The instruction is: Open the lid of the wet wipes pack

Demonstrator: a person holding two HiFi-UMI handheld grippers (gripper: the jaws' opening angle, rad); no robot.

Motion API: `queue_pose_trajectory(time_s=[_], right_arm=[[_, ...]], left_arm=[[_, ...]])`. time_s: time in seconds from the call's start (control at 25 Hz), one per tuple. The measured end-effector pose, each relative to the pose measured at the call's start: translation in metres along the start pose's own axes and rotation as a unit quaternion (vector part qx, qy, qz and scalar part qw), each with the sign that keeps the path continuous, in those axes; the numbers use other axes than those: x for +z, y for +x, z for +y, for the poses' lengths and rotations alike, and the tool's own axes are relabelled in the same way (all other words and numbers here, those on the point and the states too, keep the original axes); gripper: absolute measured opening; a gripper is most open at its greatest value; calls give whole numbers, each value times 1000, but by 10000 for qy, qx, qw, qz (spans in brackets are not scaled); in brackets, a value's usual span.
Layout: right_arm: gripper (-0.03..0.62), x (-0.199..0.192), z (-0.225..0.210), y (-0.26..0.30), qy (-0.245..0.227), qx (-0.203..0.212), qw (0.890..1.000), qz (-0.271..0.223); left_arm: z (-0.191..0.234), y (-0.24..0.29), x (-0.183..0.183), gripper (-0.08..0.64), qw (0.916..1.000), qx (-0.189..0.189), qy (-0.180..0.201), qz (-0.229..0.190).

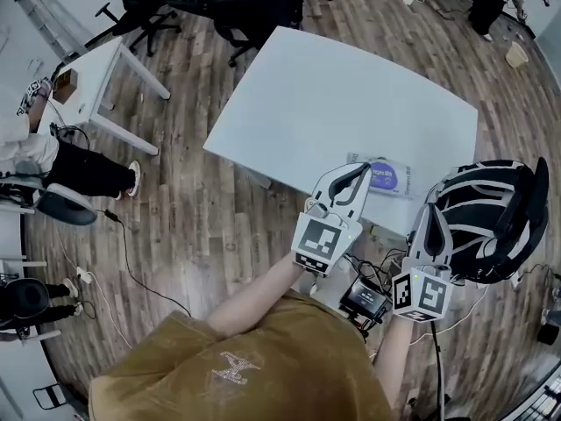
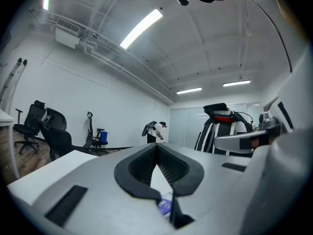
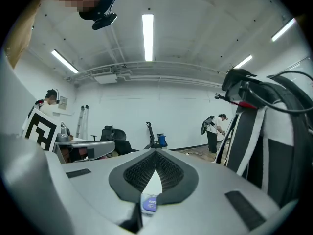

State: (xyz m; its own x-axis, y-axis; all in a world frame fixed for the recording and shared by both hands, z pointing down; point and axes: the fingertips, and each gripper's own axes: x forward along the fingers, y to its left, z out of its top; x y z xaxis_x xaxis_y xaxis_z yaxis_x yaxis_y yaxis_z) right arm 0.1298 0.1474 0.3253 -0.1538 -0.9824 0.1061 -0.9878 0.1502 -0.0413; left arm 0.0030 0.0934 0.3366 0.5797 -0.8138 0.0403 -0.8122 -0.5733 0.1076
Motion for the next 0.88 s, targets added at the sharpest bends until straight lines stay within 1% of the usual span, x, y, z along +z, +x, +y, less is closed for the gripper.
queue_pose_trajectory(time_s=[0.12,0.28,0.44,0.64,0.76,0.88], right_arm=[[8,-4,-2,6,20,5,10000,44],[8,-6,-3,20,-65,138,9998,95],[8,-10,-7,39,-64,320,9994,123],[8,-11,-11,60,-26,542,9985,106],[8,-14,-10,70,-125,786,9967,170],[8,-19,-13,79,-199,889,9957,186]], left_arm=[[1,6,0,6,10000,-8,26,27],[6,18,-3,6,9999,55,47,76],[7,33,-2,6,9996,61,266,21],[13,53,-7,6,9992,249,312,81],[18,62,-8,6,9982,412,422,83],[24,70,-13,6,9973,514,510,154]])
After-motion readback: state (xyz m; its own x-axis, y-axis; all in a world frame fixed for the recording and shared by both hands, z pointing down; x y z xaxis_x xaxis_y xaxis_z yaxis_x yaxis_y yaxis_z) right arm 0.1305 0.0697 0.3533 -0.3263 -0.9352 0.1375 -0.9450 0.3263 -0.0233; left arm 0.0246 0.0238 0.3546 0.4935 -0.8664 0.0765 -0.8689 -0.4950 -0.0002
